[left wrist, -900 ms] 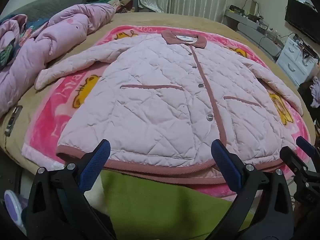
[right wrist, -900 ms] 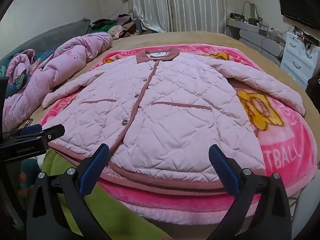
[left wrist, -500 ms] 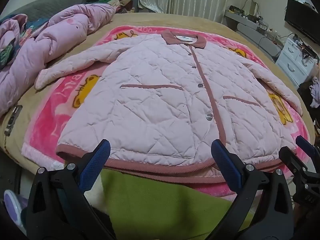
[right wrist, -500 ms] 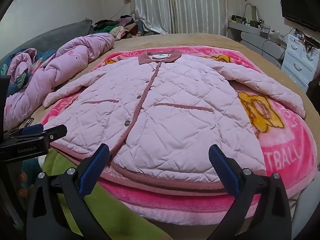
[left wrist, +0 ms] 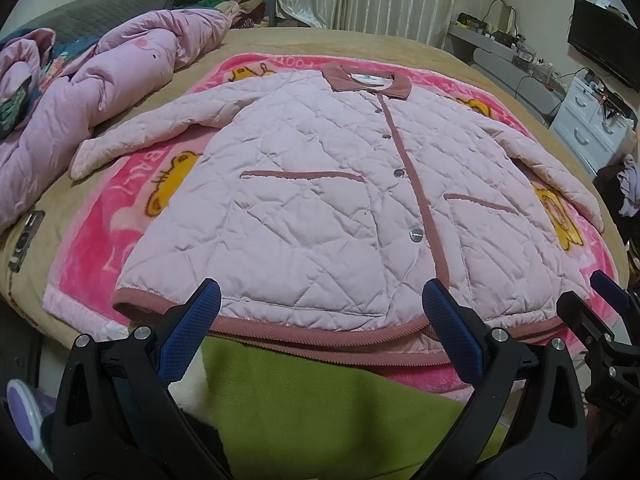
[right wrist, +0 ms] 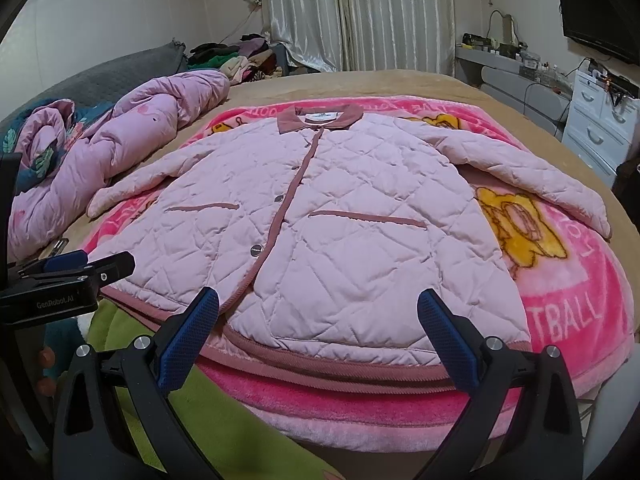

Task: Fold large clothes

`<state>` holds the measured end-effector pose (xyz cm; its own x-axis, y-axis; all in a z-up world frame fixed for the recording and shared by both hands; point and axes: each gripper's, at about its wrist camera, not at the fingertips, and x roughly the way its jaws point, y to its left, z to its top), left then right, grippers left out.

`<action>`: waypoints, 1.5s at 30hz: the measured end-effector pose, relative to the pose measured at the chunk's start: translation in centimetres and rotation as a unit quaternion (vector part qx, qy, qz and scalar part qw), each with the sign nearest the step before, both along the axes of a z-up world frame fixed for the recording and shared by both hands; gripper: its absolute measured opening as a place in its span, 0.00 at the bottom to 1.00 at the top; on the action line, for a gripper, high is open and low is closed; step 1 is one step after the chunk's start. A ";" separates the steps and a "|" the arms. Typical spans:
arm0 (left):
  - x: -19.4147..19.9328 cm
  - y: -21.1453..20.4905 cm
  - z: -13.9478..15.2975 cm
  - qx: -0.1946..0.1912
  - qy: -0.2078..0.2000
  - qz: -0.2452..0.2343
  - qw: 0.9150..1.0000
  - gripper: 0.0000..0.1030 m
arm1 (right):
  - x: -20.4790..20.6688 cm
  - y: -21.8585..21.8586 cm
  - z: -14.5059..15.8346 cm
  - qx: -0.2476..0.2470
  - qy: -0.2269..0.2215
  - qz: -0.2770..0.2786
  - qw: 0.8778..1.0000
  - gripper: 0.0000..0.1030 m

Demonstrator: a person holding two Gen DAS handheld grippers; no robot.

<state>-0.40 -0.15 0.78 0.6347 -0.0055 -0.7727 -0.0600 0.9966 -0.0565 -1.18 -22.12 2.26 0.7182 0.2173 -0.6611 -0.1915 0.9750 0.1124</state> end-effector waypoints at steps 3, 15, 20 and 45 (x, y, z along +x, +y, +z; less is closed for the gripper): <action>0.0 0.0 0.0 -0.001 -0.001 0.001 1.000 0.92 | 0.0 0.0 0.0 0.000 0.003 0.001 1.000 0.96; -0.1 0.1 -0.1 -0.001 -0.002 0.001 1.000 0.92 | 0.0 -0.1 -0.3 0.001 0.007 -0.001 1.000 0.96; 0.0 -0.2 0.0 0.000 -0.003 0.001 1.000 0.92 | 0.1 -0.1 -0.3 0.000 0.005 0.000 1.000 0.96; 2.0 0.8 -0.3 0.003 0.003 0.013 1.000 0.92 | 2.4 -0.2 -0.3 0.002 0.015 0.006 1.000 0.96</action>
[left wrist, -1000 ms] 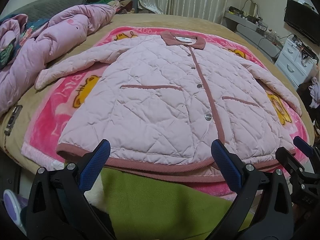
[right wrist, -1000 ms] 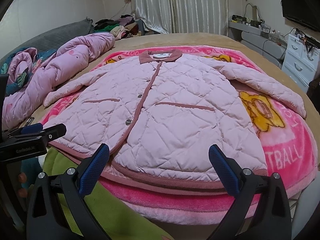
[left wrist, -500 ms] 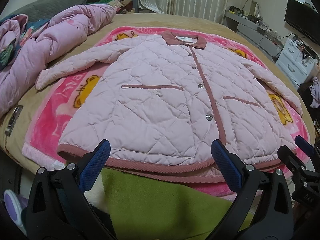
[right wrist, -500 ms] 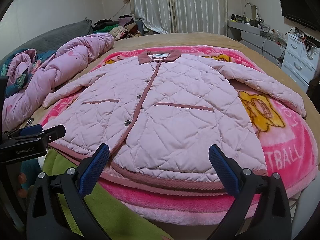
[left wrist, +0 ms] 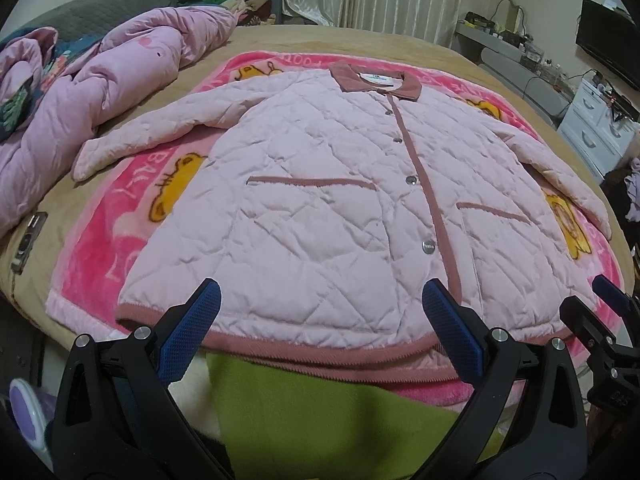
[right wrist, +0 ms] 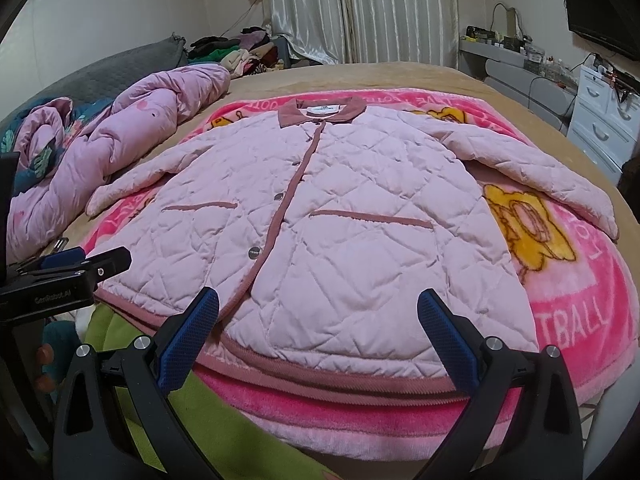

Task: Fold large clothes
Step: 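Grasp the jacket sleeve nearest the right tool with the right tool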

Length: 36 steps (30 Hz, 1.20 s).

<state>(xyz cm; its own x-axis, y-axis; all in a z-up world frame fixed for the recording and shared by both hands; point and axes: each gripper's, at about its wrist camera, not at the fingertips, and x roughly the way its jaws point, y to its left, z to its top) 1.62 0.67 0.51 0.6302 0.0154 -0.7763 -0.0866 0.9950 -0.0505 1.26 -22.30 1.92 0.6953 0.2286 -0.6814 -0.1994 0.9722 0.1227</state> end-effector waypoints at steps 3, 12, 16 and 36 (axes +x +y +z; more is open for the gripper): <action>0.9 0.2 0.3 -0.003 0.000 0.003 1.000 0.92 | 1.0 -0.1 0.3 -0.001 0.001 0.002 1.000 0.96; 4.8 0.8 1.4 -0.015 0.006 0.018 1.000 0.92 | 5.1 -0.8 1.6 0.010 0.003 -0.003 1.000 0.96; 6.5 0.6 2.0 -0.020 0.005 0.017 1.000 0.92 | 6.9 -1.1 1.8 0.019 0.007 -0.010 1.000 0.96; 16.6 -2.1 3.5 -0.007 0.014 -0.016 1.000 0.92 | 16.7 -6.3 3.3 0.026 -0.013 -0.091 0.995 0.96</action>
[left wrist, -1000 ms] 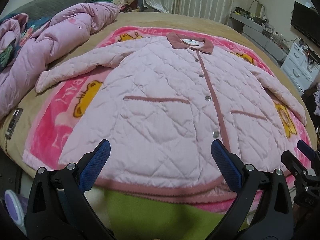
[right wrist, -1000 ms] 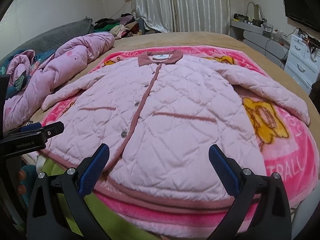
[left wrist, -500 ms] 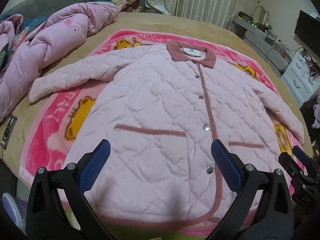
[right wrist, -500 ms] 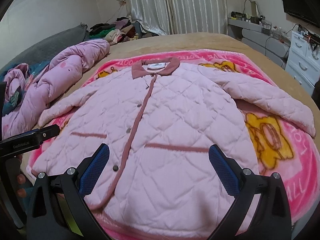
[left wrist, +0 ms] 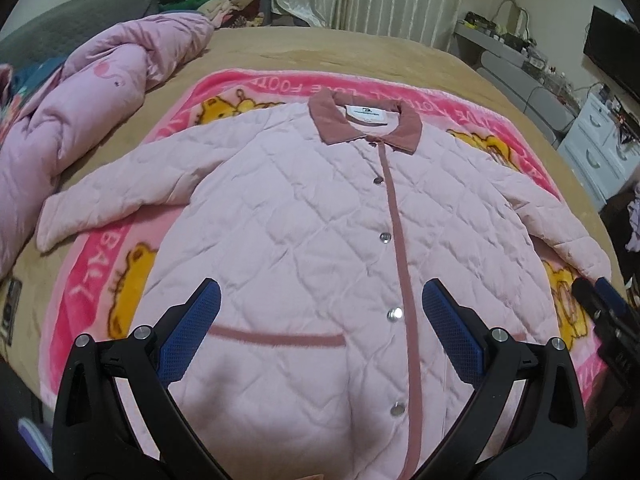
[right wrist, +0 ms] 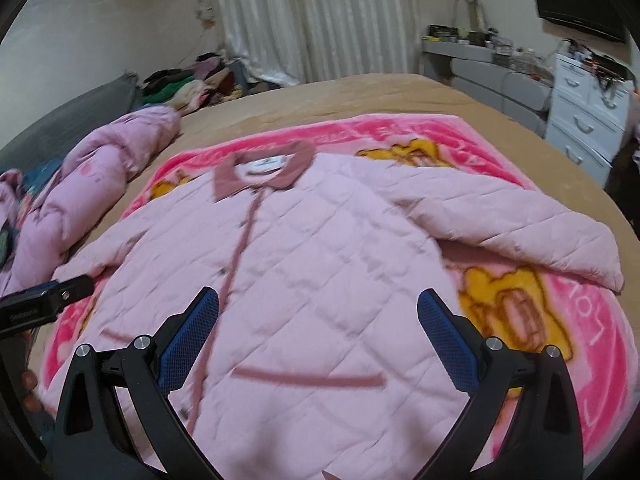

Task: Fold large clothes
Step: 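Grasp the jacket sleeve nearest the right tool with the right tool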

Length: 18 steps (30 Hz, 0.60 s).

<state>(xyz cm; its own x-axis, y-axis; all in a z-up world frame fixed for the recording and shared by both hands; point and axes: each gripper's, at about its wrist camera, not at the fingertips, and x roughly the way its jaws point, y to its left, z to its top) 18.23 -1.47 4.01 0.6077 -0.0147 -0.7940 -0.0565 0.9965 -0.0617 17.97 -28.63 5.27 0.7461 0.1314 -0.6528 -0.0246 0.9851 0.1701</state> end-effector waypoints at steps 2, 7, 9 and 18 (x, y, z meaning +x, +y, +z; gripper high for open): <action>1.1 -0.5 -0.1 0.007 0.002 -0.005 1.000 0.92 | 1.1 -1.2 -0.2 0.000 0.002 -0.019 1.000 0.96; 4.3 -1.0 -0.2 -0.003 0.007 -0.012 1.000 0.92 | 3.7 -4.6 -0.6 0.005 0.004 -0.068 0.998 0.96; 5.6 -1.1 -0.2 -0.005 0.011 -0.014 1.000 0.92 | 4.6 -6.1 -0.9 0.008 0.008 -0.090 0.996 0.96; 10.1 -1.5 -1.6 0.010 0.020 -0.003 1.000 0.92 | 7.3 -13.9 -3.4 0.020 0.033 -0.197 0.980 0.96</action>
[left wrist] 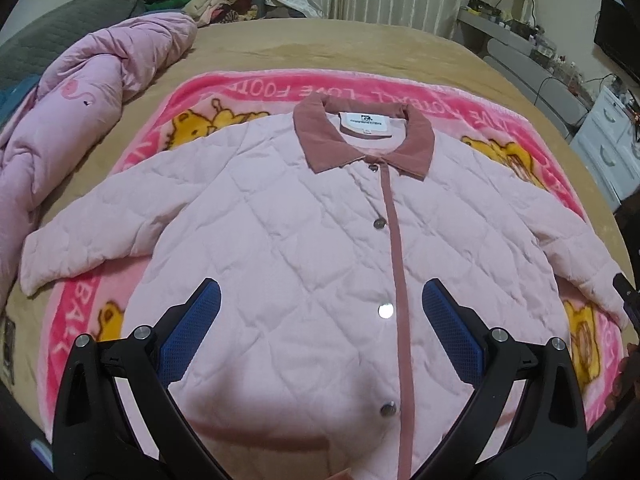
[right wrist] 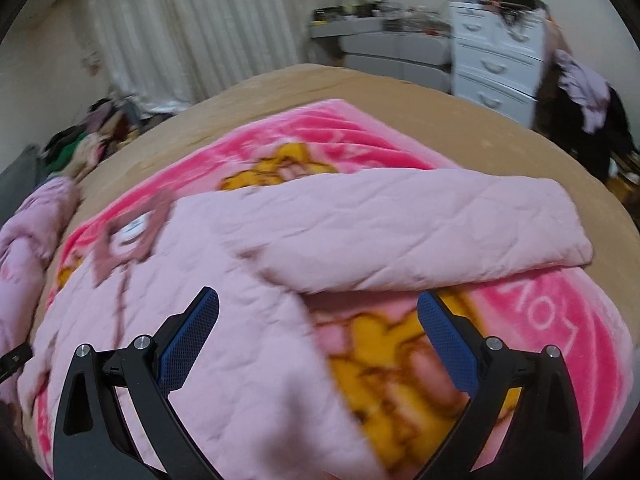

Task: Fold large clothes
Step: 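Grasp the jacket sleeve nearest the right tool with the right tool, then lift the sleeve and fold it across the jacket body with the right tool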

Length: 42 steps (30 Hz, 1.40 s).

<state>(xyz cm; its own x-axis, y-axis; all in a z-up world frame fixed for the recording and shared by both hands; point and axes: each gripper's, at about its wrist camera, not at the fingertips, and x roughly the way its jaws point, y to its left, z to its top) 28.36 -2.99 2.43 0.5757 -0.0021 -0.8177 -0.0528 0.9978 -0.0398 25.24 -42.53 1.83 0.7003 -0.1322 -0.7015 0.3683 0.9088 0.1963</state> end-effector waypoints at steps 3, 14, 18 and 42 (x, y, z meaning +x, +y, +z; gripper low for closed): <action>1.3 -0.5 -0.7 0.007 0.005 -0.007 1.000 0.92 | 0.5 -2.4 -1.0 0.004 0.009 -0.030 1.000 0.96; 5.1 -3.2 -4.3 0.019 0.032 -0.030 0.999 0.92 | 1.0 -11.5 -5.0 0.074 0.023 -0.143 0.987 0.96; 5.5 -3.9 -5.2 0.024 0.034 -0.038 0.998 0.92 | 0.7 -15.6 -7.8 0.149 0.027 -0.195 0.969 0.96; 5.4 2.5 -3.0 0.003 0.019 0.026 0.999 0.92 | 4.1 -20.5 -2.4 0.158 -0.106 -0.192 0.963 0.18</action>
<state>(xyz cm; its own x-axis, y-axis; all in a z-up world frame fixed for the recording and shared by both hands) 33.75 -0.52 -0.60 0.5430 0.0311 -0.8392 -0.1059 0.9939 -0.0316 29.36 -63.04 -0.53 0.7736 -0.2133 -0.5966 0.5871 0.5954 0.5484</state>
